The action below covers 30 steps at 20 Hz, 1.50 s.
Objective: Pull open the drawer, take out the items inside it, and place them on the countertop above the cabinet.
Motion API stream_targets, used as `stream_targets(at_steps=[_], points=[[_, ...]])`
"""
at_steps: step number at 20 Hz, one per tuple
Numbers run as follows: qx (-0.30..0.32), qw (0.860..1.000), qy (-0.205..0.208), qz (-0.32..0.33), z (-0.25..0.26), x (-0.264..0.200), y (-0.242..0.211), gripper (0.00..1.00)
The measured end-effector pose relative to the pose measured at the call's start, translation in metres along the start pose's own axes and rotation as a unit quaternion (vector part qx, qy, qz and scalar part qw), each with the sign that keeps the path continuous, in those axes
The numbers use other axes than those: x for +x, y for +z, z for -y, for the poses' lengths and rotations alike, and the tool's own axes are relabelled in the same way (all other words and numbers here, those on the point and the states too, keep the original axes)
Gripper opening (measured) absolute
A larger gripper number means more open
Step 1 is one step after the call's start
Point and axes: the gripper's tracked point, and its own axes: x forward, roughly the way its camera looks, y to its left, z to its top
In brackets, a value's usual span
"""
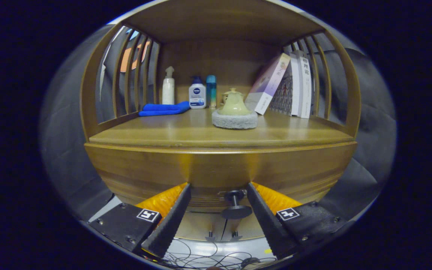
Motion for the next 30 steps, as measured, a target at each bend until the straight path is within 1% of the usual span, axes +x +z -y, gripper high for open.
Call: stream_targets(at_steps=[2, 3, 4, 6, 8, 9, 13, 18, 21, 25, 27, 30], points=[[-0.017, 1.000, -0.006, 0.001, 0.002, 0.002, -0.004, 0.99], [-0.028, 1.000, -0.003, 0.002, 0.000, 0.004, -0.006, 0.99], [-0.036, 0.999, 0.016, 0.002, -0.005, 0.001, -0.007, 0.99], [-0.041, 0.999, 0.035, 0.010, -0.005, -0.015, -0.003, 1.00], [-0.047, 0.997, 0.062, 0.020, -0.010, -0.043, 0.004, 1.00], [-0.050, 0.995, 0.080, 0.032, -0.014, -0.062, 0.011, 1.00], [-0.051, 0.987, 0.128, 0.077, -0.013, -0.136, 0.044, 0.99], [-0.039, 0.977, 0.173, 0.115, 0.015, -0.231, 0.079, 0.99], [-0.034, 0.972, 0.188, 0.138, 0.045, -0.280, 0.093, 0.99], [-0.014, 0.966, 0.194, 0.172, 0.083, -0.340, 0.107, 0.99], [-0.010, 0.964, 0.194, 0.181, 0.099, -0.360, 0.110, 0.99], [-0.011, 0.963, 0.183, 0.197, 0.123, -0.378, 0.115, 0.99]])
